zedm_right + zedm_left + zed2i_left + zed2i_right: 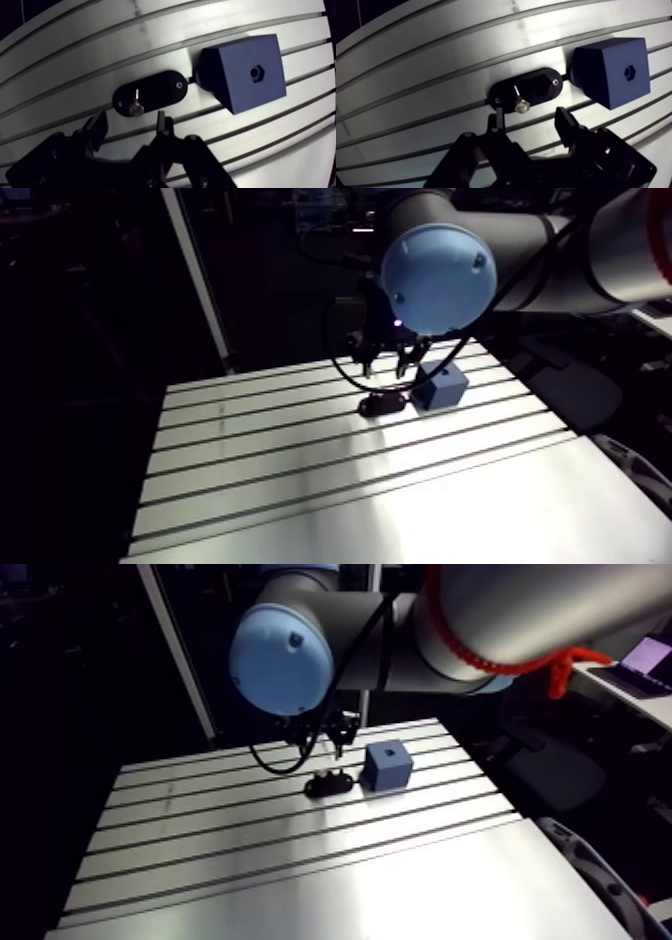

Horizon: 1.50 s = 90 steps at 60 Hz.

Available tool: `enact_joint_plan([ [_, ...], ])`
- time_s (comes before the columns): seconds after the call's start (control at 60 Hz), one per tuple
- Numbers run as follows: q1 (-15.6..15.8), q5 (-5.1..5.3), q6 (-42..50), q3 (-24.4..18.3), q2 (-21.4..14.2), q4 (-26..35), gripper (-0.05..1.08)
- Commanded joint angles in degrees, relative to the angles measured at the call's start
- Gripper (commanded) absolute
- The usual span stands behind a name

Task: Pick up the M10 bolt and insert it into the hex recess until seated.

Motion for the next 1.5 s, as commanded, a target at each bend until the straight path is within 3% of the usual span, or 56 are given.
enact_joint_plan([
  [0.017,-0.3,0.36,-0.4,0.5,0.6,-0.6,0.43],
  [0.35,-0.2,0.36,-0.5,1.0,1.3,-1.9,0.49],
  [1.5,-0.2,0.36,-2.6,1.3,3.6,-3.6,0.52],
])
